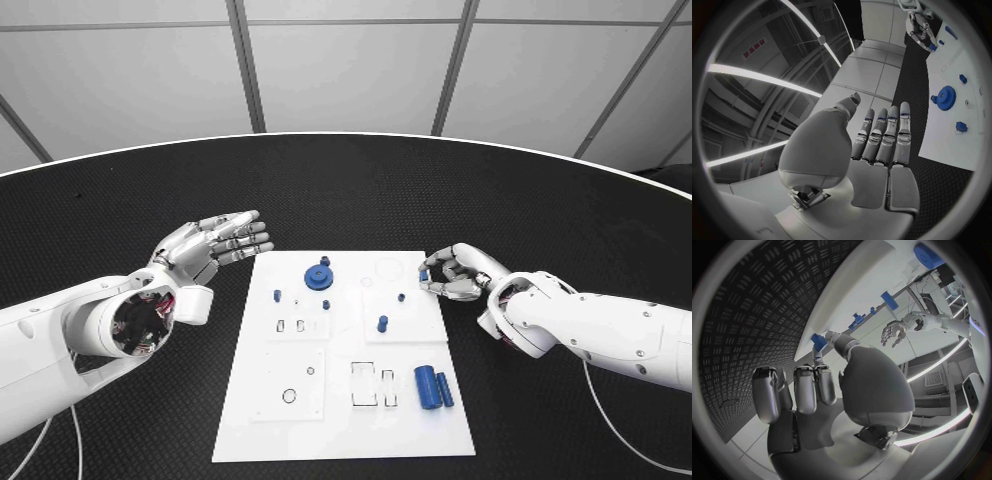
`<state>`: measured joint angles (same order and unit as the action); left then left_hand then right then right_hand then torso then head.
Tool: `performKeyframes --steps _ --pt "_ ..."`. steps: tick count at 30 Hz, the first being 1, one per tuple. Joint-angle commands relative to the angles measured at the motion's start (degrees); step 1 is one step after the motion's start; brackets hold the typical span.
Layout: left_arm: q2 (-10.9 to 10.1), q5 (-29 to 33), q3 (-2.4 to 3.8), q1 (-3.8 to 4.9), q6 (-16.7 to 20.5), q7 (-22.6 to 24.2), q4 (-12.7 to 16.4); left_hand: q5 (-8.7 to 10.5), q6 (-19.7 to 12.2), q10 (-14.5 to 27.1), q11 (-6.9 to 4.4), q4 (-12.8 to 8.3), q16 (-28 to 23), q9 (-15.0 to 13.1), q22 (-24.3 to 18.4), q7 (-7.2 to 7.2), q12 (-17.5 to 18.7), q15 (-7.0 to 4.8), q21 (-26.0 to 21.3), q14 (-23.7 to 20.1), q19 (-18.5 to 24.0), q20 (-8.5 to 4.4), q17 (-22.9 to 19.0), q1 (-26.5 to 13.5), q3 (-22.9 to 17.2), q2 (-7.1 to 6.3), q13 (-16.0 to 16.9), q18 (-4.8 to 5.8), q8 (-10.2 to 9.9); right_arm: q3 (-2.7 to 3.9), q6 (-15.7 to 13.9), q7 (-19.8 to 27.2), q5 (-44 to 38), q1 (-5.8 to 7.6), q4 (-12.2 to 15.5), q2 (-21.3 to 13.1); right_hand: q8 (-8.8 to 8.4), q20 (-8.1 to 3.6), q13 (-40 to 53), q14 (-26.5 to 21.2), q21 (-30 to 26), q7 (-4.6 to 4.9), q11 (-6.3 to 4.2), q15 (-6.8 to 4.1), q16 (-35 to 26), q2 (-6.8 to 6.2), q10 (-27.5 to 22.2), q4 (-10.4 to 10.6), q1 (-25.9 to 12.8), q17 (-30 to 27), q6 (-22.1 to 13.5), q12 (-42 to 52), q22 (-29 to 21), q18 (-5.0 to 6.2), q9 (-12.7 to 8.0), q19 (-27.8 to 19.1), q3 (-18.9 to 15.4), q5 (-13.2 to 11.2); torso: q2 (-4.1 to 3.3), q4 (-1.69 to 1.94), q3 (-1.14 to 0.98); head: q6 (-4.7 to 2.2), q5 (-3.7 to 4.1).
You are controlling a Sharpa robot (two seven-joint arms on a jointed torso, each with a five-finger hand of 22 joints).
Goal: Assemble the parts on the task board
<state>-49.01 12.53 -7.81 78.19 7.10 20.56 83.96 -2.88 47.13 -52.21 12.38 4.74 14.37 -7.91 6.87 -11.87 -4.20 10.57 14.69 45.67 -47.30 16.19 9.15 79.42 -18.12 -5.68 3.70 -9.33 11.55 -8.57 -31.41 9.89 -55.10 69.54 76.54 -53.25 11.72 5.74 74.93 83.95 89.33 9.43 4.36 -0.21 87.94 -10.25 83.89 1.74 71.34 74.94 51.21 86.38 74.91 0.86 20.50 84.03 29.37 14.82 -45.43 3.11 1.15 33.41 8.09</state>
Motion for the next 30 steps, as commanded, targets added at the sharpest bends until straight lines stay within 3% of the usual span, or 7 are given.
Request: performKeyframes --steps 1,5,8,9,12,14,30 --pt "0.0 0.0 0.0 0.0 0.0 0.0 0.0 -0.24 0.4 -0.4 0.04 -0.1 -0.4 0.0 0.8 -3.09 0.3 0.07 1.5 0.4 -0.7 -0.04 0.1 -0.6 -0.5 -0.18 0.0 -0.48 -0.3 0.0 0.0 -0.1 0.0 0.0 -0.1 0.1 0.4 0.33 12.1 4.9 0.4 0.06 0.18 0.31 0.2 0.81 3.5 -0.1 0.1 9.8 0.7 0.4 14.7 -0.76 0.1 5.8 0.6 0.1 0.05 -0.02 -0.03 0.05 -0.05" --pt "0.0 0.0 0.0 0.0 0.0 0.0 0.0 -0.24 0.4 -0.4 0.03 -0.3 -0.5 0.0 3.2 -3.08 0.3 0.06 5.3 0.5 -0.5 -0.41 0.2 -1.0 -0.9 -0.28 0.0 -0.14 -0.4 0.0 0.0 -0.3 0.0 0.0 -0.2 0.2 0.74 0.22 12.3 4.9 0.4 -0.15 0.01 0.17 0.2 1.49 3.6 -0.3 0.3 9.8 1.3 0.5 14.8 -0.78 0.2 5.8 1.1 -0.8 0.01 -0.05 -0.04 0.12 0.01" --pt "0.0 0.0 0.0 0.0 0.0 0.0 0.0 -0.31 0.5 -0.4 0.02 -0.8 -0.7 -0.1 8.9 -3.1 0.3 0.08 13.9 0.5 2.8 -1.21 0.4 -1.5 -1.6 -0.43 0.0 0.87 -0.5 0.0 -0.1 -0.4 0.0 0.0 -0.2 0.2 0.92 0.11 12.3 4.9 0.4 -0.3 -0.13 0.05 0.3 1.89 3.6 -0.5 0.5 9.9 1.7 0.5 14.8 -0.77 0.3 5.8 1.5 -1.6 -0.01 -0.03 -0.05 0.15 0.03" --pt "0.0 0.0 0.0 0.0 0.0 0.0 0.0 -0.15 0.6 -0.4 -0.62 -1.2 -0.9 -0.1 14.0 -3.43 0.2 0.27 21.0 0.7 7.6 -1.68 0.5 -2.1 -1.9 -0.55 0.0 2.01 -0.6 0.0 -0.1 -0.4 0.0 0.0 -0.3 0.2 0.92 0.11 12.3 4.9 0.4 -0.3 -0.13 0.05 0.3 1.89 3.6 -0.5 0.5 9.9 1.7 0.5 14.8 -0.77 0.3 5.8 1.5 -1.6 -0.01 -0.03 -0.05 0.15 0.03" --pt "0.0 0.0 0.0 0.0 0.0 0.0 0.0 -0.21 0.6 -0.3 0.05 -1.6 -1.1 0.0 18.8 -3.13 0.3 0.14 28.1 0.7 11.0 -1.95 0.5 -2.3 -2.1 -0.52 0.0 2.07 -0.8 0.0 0.0 -0.5 0.0 0.0 -0.4 0.3 0.95 0.08 12.3 4.9 0.4 -0.33 -0.17 0.01 0.3 2.03 3.6 -0.6 0.5 9.9 1.7 0.5 14.8 -0.77 0.3 5.8 1.6 -1.9 0.01 0.0 -0.06 0.16 0.02" --pt "0.0 0.0 0.0 0.0 -0.1 0.0 0.0 -0.19 0.8 -0.3 0.08 -2.2 -1.3 0.1 24.8 -3.11 0.3 0.14 37.0 0.8 16.0 -1.59 0.6 -2.7 -2.2 -0.36 0.0 2.1 -1.1 0.01 0.0 -0.6 0.0 0.0 -0.4 0.3 0.95 0.08 12.3 4.9 0.4 -0.33 -0.17 0.01 0.3 2.03 3.6 -0.6 0.5 9.9 1.7 0.5 14.8 -0.77 0.3 5.8 1.6 -1.9 0.01 0.0 -0.05 0.22 0.02" --pt "-0.1 0.0 0.0 0.01 -0.2 -0.1 0.0 -0.17 1.8 -0.3 0.04 -3.8 -2.0 1.0 40.4 -3.19 0.2 0.21 65.2 1.3 25.6 0.16 0.3 -3.5 -1.5 0.55 0.0 1.47 -2.4 0.01 0.1 -1.0 0.0 0.0 -0.8 0.6 1.16 -0.02 12.4 4.9 0.4 -0.48 -0.29 -0.08 0.3 2.45 3.7 -0.9 0.7 10.0 2.2 0.6 14.8 -0.78 0.4 5.8 2.1 -2.3 0.02 -0.01 -0.06 0.33 0.0"
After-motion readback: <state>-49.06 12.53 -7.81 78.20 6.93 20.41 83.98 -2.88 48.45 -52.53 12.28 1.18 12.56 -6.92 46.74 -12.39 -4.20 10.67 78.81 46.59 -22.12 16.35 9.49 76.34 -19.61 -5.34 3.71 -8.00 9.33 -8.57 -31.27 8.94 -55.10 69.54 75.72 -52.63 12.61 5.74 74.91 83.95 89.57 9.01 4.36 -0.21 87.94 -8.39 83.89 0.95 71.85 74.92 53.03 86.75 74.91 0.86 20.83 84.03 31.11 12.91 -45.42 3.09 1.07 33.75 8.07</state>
